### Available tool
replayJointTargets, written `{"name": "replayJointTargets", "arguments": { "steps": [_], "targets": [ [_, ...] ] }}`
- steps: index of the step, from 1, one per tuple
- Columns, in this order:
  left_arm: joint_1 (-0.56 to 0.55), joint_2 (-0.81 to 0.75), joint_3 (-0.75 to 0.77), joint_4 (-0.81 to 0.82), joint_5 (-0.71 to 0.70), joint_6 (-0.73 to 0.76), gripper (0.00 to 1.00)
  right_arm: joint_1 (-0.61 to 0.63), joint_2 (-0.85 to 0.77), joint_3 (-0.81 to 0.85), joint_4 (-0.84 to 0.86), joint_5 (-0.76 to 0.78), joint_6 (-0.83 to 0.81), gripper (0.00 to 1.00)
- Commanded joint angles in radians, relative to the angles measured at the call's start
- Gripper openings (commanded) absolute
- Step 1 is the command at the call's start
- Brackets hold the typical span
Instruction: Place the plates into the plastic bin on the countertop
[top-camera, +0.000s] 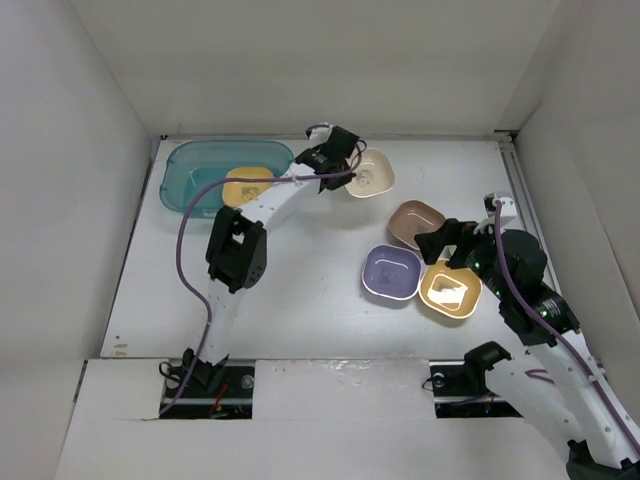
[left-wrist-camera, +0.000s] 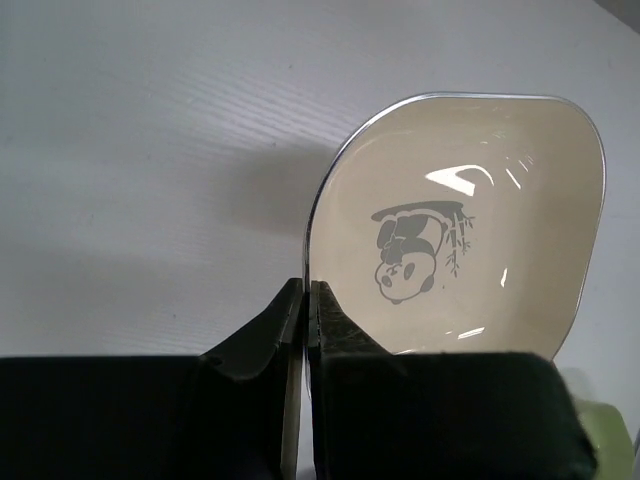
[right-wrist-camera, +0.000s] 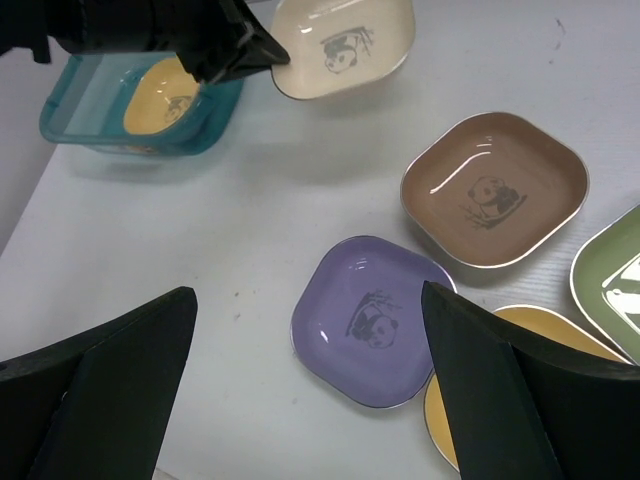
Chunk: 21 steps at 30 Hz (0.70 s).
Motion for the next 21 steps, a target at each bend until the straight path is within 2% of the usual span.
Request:
{"name": "replayJointTargets", "arguments": {
  "steps": [1, 3, 5, 10, 12, 13, 16, 17, 21],
  "targets": [
    [0.086, -0.115, 0.065, 0.028, 0.094, 0.162, 0.0, -0.006, -0.009, 0.034, 0.006, 0.002, -0.014, 1.0],
    [0.178, -0.141, 0.074, 0.028, 0.21, 0.224, 0.0, -0.006, -0.009, 0.034, 0.006, -0.009, -0.025, 1.0],
    [0.237, -0.16, 0.074, 0.007, 0.246, 0.334, 0.0, -0.006, -0.009, 0.034, 0.006, -0.018, -0.034, 1.0],
    [0.474, -0.244, -0.006, -0.039, 0.399, 0.544, 0.0, -0.006, -0.018, 0.025, 0.018, -0.064, -0.045, 1.0],
    [0.538, -0.281, -0.044, -0.052, 0.424, 0.554, 0.0, -0.006, -0.018, 0.016, 0.027, -0.074, -0.045, 1.0],
    [0.596, -0.299, -0.11, -0.052, 0.476, 0.554, 0.0, -0.006, -0.006, 0.016, 0.027, -0.074, -0.045, 1.0],
    [0.688, -0.379, -0.237, 0.043, 0.55, 0.554, 0.0, -0.006, 0.015, 0.016, 0.027, -0.074, -0.054, 1.0],
    [0.702, -0.39, -0.307, 0.065, 0.55, 0.543, 0.0, -0.006, 0.015, 0.025, 0.027, -0.084, -0.054, 1.0],
    [0.722, -0.401, -0.375, 0.082, 0.524, 0.557, 0.0, -0.006, 0.015, 0.025, 0.027, -0.084, -0.063, 1.0]
  ]
}}
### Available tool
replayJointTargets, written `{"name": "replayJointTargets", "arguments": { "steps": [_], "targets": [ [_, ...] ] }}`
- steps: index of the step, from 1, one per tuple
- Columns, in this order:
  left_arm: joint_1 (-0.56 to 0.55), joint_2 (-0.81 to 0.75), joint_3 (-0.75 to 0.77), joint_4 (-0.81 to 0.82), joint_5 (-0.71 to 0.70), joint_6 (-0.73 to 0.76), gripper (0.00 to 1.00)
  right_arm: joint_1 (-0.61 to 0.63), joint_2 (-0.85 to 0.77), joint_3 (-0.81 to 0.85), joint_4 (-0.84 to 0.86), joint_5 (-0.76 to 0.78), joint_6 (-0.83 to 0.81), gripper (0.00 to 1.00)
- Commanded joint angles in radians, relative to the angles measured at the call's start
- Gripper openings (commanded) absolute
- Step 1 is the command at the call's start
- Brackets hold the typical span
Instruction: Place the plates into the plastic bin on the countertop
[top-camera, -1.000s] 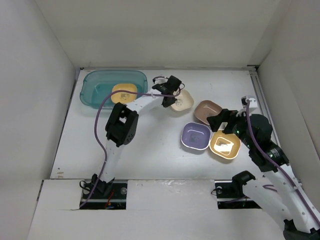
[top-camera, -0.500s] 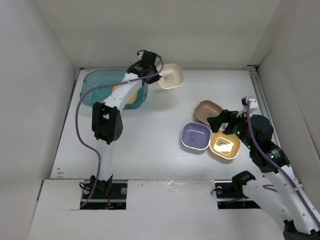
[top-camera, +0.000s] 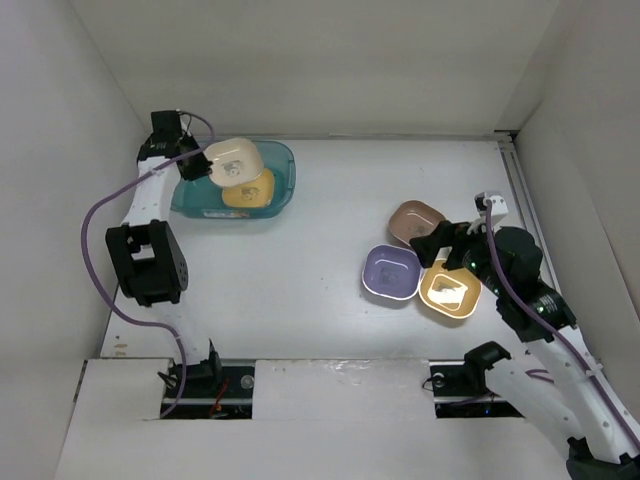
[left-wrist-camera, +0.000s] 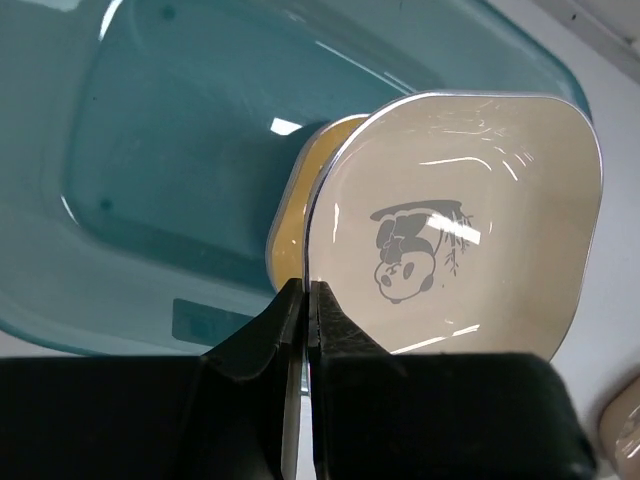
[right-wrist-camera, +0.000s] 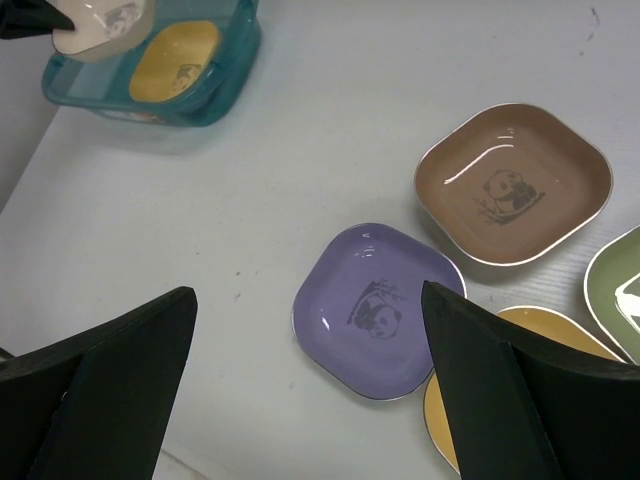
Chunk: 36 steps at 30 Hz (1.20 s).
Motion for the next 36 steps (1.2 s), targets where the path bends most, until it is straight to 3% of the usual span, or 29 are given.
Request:
{"name": "replayJointTargets", "arguments": {
  "steps": [1, 9, 11, 15, 16, 17, 19, 23, 27, 30, 31, 36],
  "targets": [
    [-0.029, -0.044, -0.054, 0.076, 0.068, 0.049, 0.0, -0.006, -0.004, 0.025, 0.03, -0.016, -0.019, 1.0],
    [-0.029, 0.007, -0.03, 0.078, 0.037, 0.018, 0.0, -0.006, -0.013, 0.016, 0.02, -0.016, -0.019, 1.0],
    [-0.029, 0.007, -0.02, 0.049, 0.004, 0.009, 0.06, -0.006, -0.022, 0.016, 0.02, -0.016, -0.019, 1.0],
    [-0.029, -0.009, -0.01, 0.023, -0.058, -0.017, 0.62, -0.006, -0.022, 0.016, 0.02, -0.007, -0.019, 1.0],
    [-0.029, -0.036, -0.01, 0.023, -0.069, -0.017, 0.87, -0.006, -0.022, 0.016, 0.02, -0.007, -0.019, 1.0],
    [-0.029, -0.055, -0.019, 0.023, -0.052, -0.017, 0.99, -0.006, -0.013, 0.025, 0.02, 0.004, -0.029, 1.0],
    [-0.029, -0.107, -0.036, 0.055, -0.012, -0.017, 1.0, -0.006, -0.013, 0.025, 0.011, 0.016, -0.029, 1.0],
    [-0.176, -0.29, -0.108, 0.113, -0.024, -0.038, 1.0, -0.006, -0.013, 0.035, -0.001, 0.078, -0.009, 1.0],
    [-0.456, -0.349, -0.232, 0.147, -0.127, -0.097, 1.0, -0.016, -0.013, 0.078, -0.05, 0.15, 0.0, 1.0],
    [-0.607, -0.349, -0.315, 0.188, -0.217, -0.161, 1.0, -0.016, -0.042, 0.115, -0.084, 0.176, 0.0, 1.0],
    [-0.701, -0.349, -0.362, 0.205, -0.23, -0.175, 1.0, -0.016, -0.042, 0.124, -0.093, 0.188, 0.0, 1.0],
    [-0.915, -0.227, -0.364, 0.211, -0.332, -0.25, 1.0, -0.016, -0.067, 0.184, -0.133, 0.197, -0.009, 1.0]
  ]
}}
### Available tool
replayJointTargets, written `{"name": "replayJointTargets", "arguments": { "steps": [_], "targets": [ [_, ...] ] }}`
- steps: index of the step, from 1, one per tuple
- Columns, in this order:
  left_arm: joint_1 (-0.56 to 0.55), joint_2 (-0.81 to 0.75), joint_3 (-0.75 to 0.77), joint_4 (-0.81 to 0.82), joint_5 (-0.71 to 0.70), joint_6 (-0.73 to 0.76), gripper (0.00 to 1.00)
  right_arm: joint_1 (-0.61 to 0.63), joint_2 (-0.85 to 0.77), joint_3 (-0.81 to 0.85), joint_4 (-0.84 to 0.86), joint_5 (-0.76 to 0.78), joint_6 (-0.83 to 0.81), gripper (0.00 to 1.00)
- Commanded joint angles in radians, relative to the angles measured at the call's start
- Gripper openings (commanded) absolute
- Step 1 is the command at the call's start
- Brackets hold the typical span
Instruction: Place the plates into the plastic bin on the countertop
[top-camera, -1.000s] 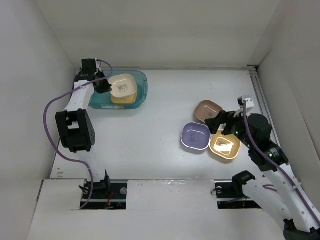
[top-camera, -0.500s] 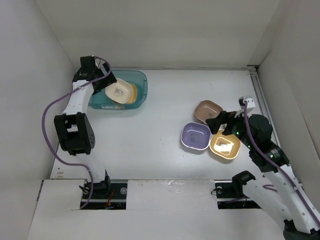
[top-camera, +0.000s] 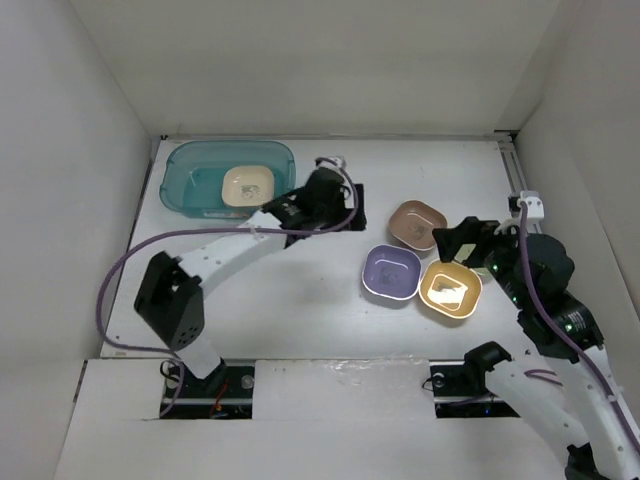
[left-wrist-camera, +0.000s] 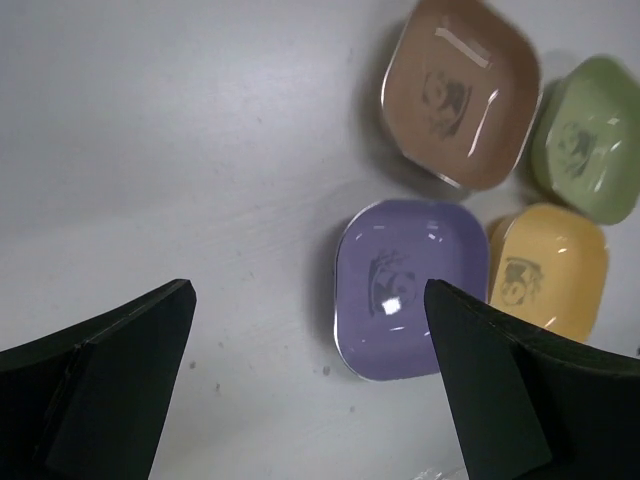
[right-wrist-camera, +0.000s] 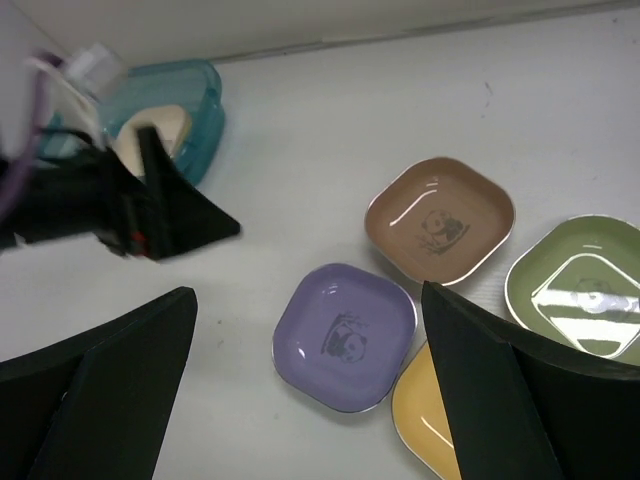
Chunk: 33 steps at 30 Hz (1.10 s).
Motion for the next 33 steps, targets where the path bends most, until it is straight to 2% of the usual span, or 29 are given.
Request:
{"name": "replayJointTargets", "arguments": {
  "steps": [1, 7, 13, 16, 18, 19, 21, 22, 23, 24, 29, 32, 33],
  "targets": [
    [-0.111, 0.103, -0.01, -0.002, -0.122, -0.077, 1.0, -0.006, -0.013, 0.066, -0.03, 0.035, -0.003, 1.0],
    [-0.254, 0.275, 0.073, -0.02, -0.143, -0.123, 0.98, -0.006, -0.031, 0.078, -0.048, 0.032, -0.021, 1.0],
    [-0.263, 0.308, -0.04, 0.024, -0.143, -0.184, 0.87, -0.006, -0.053, 0.078, -0.057, 0.032, -0.021, 1.0],
    [-0.263, 0.297, -0.062, 0.024, -0.178, -0.207, 0.68, -0.006, -0.053, 0.087, -0.066, 0.023, -0.021, 1.0],
    [-0.263, 0.309, -0.071, -0.008, -0.21, -0.217, 0.48, -0.006, -0.053, 0.087, -0.057, 0.012, -0.021, 1.0],
    [-0.263, 0.324, -0.071, -0.019, -0.241, -0.226, 0.48, -0.006, -0.062, 0.078, -0.057, 0.003, -0.021, 1.0],
    [-0.263, 0.335, -0.071, -0.028, -0.26, -0.226, 0.37, -0.006, -0.062, 0.078, -0.048, 0.003, -0.021, 1.0],
    [-0.254, 0.335, -0.071, -0.042, -0.279, -0.226, 0.2, -0.006, -0.062, 0.078, -0.048, 0.003, -0.021, 1.0],
    [-0.242, 0.335, -0.071, -0.057, -0.295, -0.253, 0.07, -0.006, -0.062, 0.078, -0.048, 0.003, -0.012, 1.0],
    [-0.242, 0.335, -0.071, -0.101, -0.316, -0.272, 0.0, -0.006, -0.062, 0.078, -0.048, 0.003, -0.012, 1.0],
    [-0.164, 0.167, -0.089, -0.227, -0.474, -0.312, 0.0, -0.006, -0.062, 0.078, -0.048, -0.006, -0.012, 1.0],
    [-0.078, 0.052, -0.077, -0.254, -0.475, -0.229, 0.0, -0.006, -0.062, 0.069, -0.039, -0.006, -0.012, 1.0],
    [-0.005, 0.026, -0.053, -0.254, -0.456, -0.192, 0.0, -0.006, -0.062, 0.069, -0.03, -0.015, -0.012, 1.0]
  ]
}}
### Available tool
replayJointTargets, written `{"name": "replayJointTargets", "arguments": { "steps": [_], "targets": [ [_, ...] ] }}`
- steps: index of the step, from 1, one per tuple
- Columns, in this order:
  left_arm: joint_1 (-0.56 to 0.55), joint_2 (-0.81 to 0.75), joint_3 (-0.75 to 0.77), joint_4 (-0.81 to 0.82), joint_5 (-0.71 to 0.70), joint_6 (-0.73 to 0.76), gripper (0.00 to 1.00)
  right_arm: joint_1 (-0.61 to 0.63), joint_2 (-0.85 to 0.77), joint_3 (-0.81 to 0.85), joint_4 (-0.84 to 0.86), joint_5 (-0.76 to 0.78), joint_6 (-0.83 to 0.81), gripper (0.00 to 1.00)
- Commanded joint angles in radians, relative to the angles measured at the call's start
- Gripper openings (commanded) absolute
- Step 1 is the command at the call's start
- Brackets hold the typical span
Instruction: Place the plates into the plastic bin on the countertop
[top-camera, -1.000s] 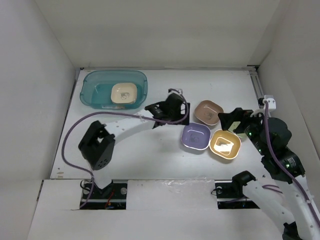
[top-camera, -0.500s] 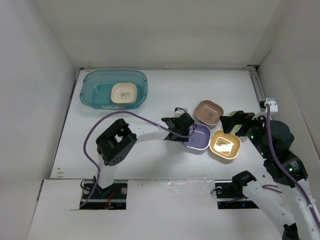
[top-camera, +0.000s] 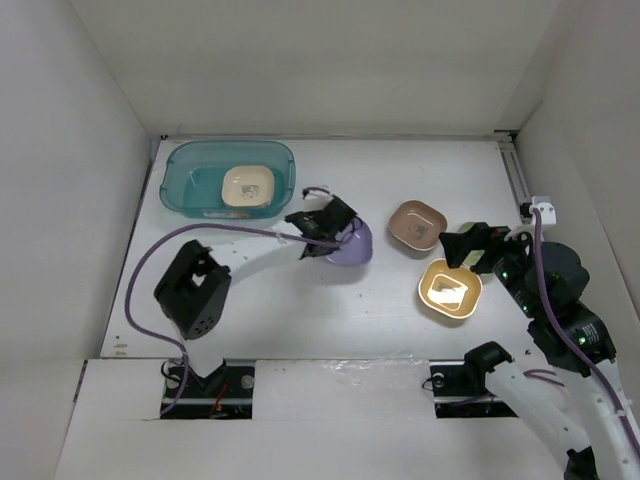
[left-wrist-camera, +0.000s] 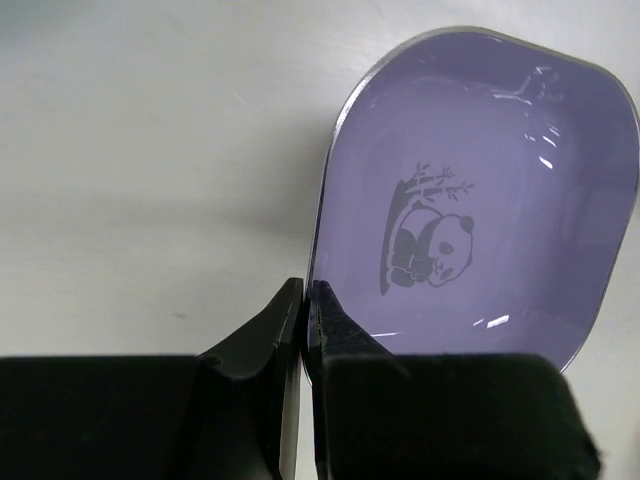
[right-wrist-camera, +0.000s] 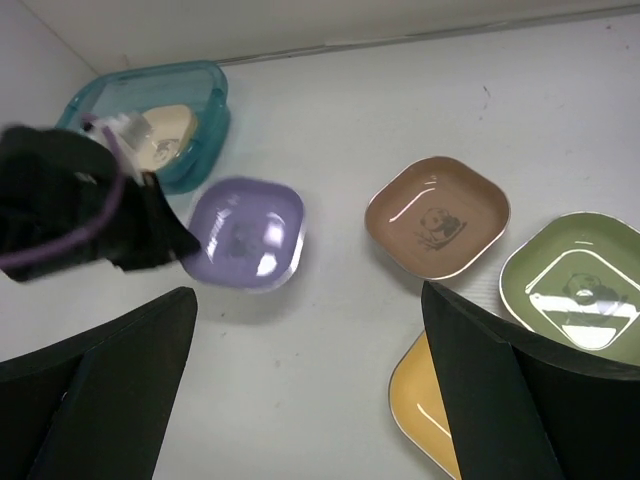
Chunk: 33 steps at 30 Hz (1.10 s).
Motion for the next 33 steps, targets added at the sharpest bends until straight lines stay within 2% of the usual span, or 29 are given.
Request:
{"name": "replayJointTargets", "arguments": {
  "steps": [1, 4, 6, 7, 9, 10, 13, 14, 18, 22, 26, 27, 28, 30, 31, 33],
  "targets": [
    [0.154, -0.172, 0.042, -0.064, -0.064, 0.108, 0.0, -0.004, -0.009, 0.005, 0.038, -0.029, -0.003, 1.0],
    [0.308, -0.249, 0.108, 0.017, 0.084, 0.311, 0.0, -0.004, -0.009, -0.03, 0.079, -0.052, -0.003, 1.0],
    [0.389, -0.249, 0.157, 0.06, 0.19, 0.405, 0.0, -0.004, 0.0, -0.039, 0.113, -0.061, -0.003, 1.0],
    [0.464, -0.229, 0.216, 0.071, 0.236, 0.466, 0.0, -0.004, 0.0, -0.053, 0.122, -0.085, -0.003, 1.0],
    [0.539, -0.188, 0.27, 0.071, 0.25, 0.482, 0.0, -0.004, 0.022, -0.064, 0.149, -0.095, -0.003, 1.0],
    [0.625, -0.133, 0.297, 0.071, 0.322, 0.482, 0.0, -0.004, 0.022, -0.074, 0.159, -0.11, -0.003, 1.0],
    [0.725, -0.035, 0.381, 0.08, 0.505, 0.536, 0.0, -0.004, 0.045, -0.084, 0.173, -0.124, -0.003, 1.0],
    [0.763, -0.021, 0.404, 0.08, 0.514, 0.55, 0.0, -0.004, 0.045, -0.084, 0.173, -0.133, -0.003, 1.0],
    [0.843, 0.015, 0.413, 0.095, 0.571, 0.605, 0.0, -0.004, 0.045, -0.102, 0.191, -0.144, -0.003, 1.0],
    [0.919, 0.036, 0.355, 0.136, 0.619, 0.579, 0.0, -0.004, 0.054, -0.123, 0.202, -0.155, -0.003, 1.0],
    [0.928, 0.101, 0.387, 0.099, 0.643, 0.559, 0.01, -0.004, 0.054, -0.124, 0.211, -0.164, -0.003, 1.0],
    [0.928, 0.101, 0.396, 0.098, 0.665, 0.559, 0.4, -0.004, 0.054, -0.124, 0.202, -0.164, -0.003, 1.0],
    [0.928, 0.111, 0.396, 0.088, 0.656, 0.536, 0.64, -0.004, 0.054, -0.124, 0.202, -0.153, -0.013, 1.0],
    [0.928, 0.095, 0.396, 0.087, 0.643, 0.524, 0.95, -0.004, 0.054, -0.124, 0.202, -0.153, -0.013, 1.0],
    [0.928, 0.066, 0.396, 0.088, 0.643, 0.524, 1.0, -0.004, 0.054, -0.124, 0.202, -0.144, -0.013, 1.0],
    [0.928, 0.032, 0.384, 0.097, 0.643, 0.524, 1.0, -0.004, 0.045, -0.124, 0.202, -0.144, -0.013, 1.0]
  ]
}}
